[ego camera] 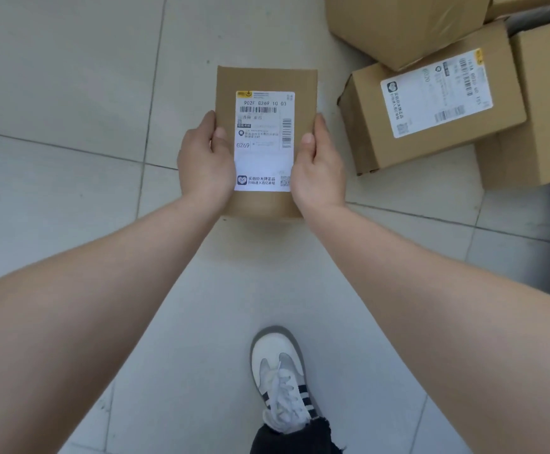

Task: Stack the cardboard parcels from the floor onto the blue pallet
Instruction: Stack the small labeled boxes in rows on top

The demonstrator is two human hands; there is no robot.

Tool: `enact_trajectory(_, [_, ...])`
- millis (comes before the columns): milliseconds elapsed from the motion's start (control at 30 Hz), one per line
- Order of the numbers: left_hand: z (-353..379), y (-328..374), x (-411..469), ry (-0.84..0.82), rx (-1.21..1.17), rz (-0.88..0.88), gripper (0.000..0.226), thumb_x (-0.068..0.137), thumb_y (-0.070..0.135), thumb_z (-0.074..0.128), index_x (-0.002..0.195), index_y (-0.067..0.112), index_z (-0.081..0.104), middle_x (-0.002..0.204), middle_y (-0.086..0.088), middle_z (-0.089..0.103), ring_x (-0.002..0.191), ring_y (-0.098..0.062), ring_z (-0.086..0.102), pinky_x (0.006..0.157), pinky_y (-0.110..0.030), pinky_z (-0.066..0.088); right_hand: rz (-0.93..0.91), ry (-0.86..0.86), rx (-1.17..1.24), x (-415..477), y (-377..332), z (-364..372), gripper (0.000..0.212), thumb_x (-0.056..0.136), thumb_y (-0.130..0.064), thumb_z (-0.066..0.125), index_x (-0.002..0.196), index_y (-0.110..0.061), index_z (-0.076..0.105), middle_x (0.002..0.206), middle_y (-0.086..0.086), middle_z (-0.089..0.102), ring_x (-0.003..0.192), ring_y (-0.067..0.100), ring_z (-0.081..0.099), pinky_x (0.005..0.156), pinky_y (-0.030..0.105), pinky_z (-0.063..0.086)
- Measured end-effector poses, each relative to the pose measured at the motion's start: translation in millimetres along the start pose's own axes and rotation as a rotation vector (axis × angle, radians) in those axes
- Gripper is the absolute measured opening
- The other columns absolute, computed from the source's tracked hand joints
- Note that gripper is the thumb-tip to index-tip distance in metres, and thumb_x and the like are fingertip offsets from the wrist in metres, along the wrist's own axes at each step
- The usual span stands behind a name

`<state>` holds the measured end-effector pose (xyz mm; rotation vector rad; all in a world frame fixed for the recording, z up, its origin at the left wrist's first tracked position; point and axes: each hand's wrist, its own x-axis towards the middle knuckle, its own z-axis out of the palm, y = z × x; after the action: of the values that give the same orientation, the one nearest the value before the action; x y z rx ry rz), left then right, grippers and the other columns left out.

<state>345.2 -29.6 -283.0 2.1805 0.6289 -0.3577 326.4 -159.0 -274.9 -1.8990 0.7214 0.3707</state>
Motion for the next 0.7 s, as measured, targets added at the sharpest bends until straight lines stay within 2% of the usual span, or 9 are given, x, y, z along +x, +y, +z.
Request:
enact_trajectory(167, [-13, 24, -32, 0.040, -0.144, -0.011, 0.044, 0.092, 0.030, 0.036, 0.132, 0.027, 0.054, 0.122, 0.001, 0.057, 0.107, -0.013, 0.058, 0.100, -0.038, 0.045, -0.045, -0.009, 0.003, -21, -12, -33, 0.047, 0.100, -0.022, 0.033, 0.147, -0.022, 0.028, 0.140, -0.004, 0.048, 0.131, 0.016, 0.038, 0.094, 0.015, 0.025])
enact_trajectory(233, [-21, 42, -51, 0.054, -0.218, -0.023, 0.045, 0.091, 0.028, 0.038, 0.133, 0.029, 0.054, 0.123, 0.004, 0.056, 0.105, -0.011, 0.060, 0.100, -0.038, 0.046, -0.068, 0.000, 0.023, -34, -24, -50, 0.049, 0.099, -0.018, 0.036, 0.147, -0.023, 0.029, 0.135, -0.003, 0.053, 0.127, 0.017, 0.042, 0.096, 0.017, 0.027])
enact_trajectory(300, [-29, 62, -71, 0.058, -0.288, -0.033, 0.046, 0.089, 0.027, 0.040, 0.134, 0.031, 0.053, 0.128, 0.007, 0.055, 0.110, -0.008, 0.059, 0.102, -0.037, 0.045, -0.076, 0.000, 0.041, -46, -36, -70, 0.049, 0.098, -0.015, 0.038, 0.146, -0.021, 0.030, 0.133, 0.001, 0.054, 0.126, 0.017, 0.043, 0.095, 0.014, 0.026])
enact_trajectory(400, [-40, 94, -105, 0.056, -0.392, -0.026, 0.045, 0.093, 0.019, 0.040, 0.137, 0.022, 0.051, 0.136, 0.006, 0.056, 0.121, -0.007, 0.055, 0.107, -0.036, 0.042, -0.104, 0.001, 0.039, -66, -57, -106, 0.048, 0.098, -0.015, 0.040, 0.145, -0.019, 0.032, 0.136, 0.001, 0.051, 0.128, 0.016, 0.040, 0.094, 0.012, 0.023])
enact_trajectory(600, [-51, 179, -165, 0.086, -0.531, 0.034, 0.041, 0.099, 0.012, 0.040, 0.138, 0.021, 0.048, 0.137, 0.012, 0.054, 0.123, 0.001, 0.051, 0.108, -0.028, 0.040, -0.197, 0.050, 0.022, -102, -106, -192, 0.048, 0.098, -0.018, 0.040, 0.145, -0.023, 0.032, 0.139, -0.003, 0.049, 0.129, 0.015, 0.040, 0.094, 0.015, 0.026])
enact_trajectory(700, [-49, 224, -190, 0.073, -0.561, 0.089, 0.042, 0.098, 0.015, 0.041, 0.139, 0.021, 0.047, 0.138, 0.010, 0.053, 0.126, -0.002, 0.049, 0.109, -0.031, 0.039, -0.228, 0.079, 0.041, -116, -128, -244, 0.048, 0.099, -0.020, 0.038, 0.146, -0.025, 0.030, 0.142, -0.006, 0.047, 0.130, 0.014, 0.040, 0.104, 0.022, 0.030])
